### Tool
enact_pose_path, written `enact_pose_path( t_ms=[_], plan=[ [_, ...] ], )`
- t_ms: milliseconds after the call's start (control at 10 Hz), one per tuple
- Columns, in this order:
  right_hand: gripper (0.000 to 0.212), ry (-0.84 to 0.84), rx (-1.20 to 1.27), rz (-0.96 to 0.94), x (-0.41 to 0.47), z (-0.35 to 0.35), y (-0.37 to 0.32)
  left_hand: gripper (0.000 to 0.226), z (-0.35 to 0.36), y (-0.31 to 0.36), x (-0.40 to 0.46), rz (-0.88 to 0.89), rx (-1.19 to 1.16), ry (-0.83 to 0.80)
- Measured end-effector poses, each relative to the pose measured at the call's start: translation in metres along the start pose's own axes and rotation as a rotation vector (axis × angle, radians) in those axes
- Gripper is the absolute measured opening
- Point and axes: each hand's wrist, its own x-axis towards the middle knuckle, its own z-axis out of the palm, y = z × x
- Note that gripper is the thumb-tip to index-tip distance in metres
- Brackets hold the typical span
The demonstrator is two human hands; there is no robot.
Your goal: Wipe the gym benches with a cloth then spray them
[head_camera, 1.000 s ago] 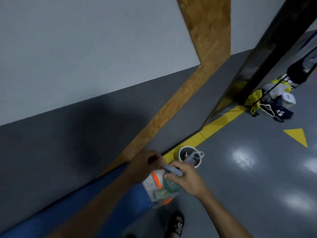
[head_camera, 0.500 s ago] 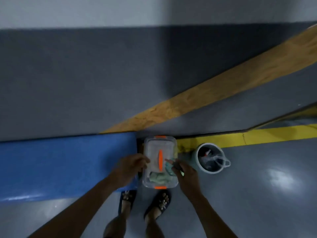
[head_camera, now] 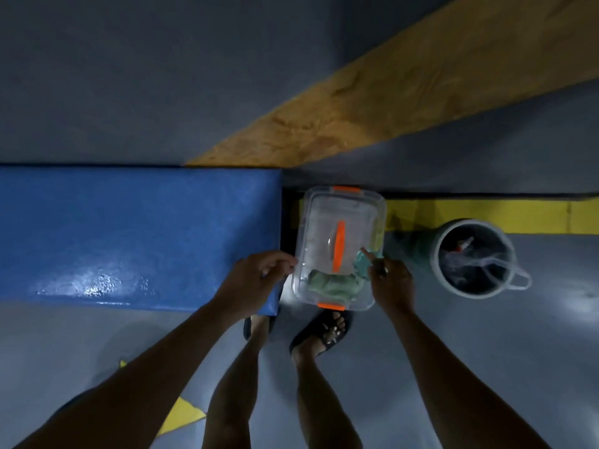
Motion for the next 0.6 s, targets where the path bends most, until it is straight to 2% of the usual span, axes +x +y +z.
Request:
enact_pose_path(
  t_ms=[200, 400, 600],
  plan=[
    [0.023, -0.094, -0.159, -0.023, 0.053, 0.035, 0.009, 0.021, 0.011, -0.037, 0.022, -0.033, 0.004, -0.014],
    [0.022, -0.141, -0.217, -0.012, 0.081, 0.071, 0.021, 0.02, 0.011, -0.063, 0.028, -0.026, 0.065, -0.043],
    [0.041, -0.038, -0.119, 0.005, 0.091, 0.072, 0.027, 0.02, 0.006, -0.065, 0.033, -0.024, 0.077, -0.039]
  ],
)
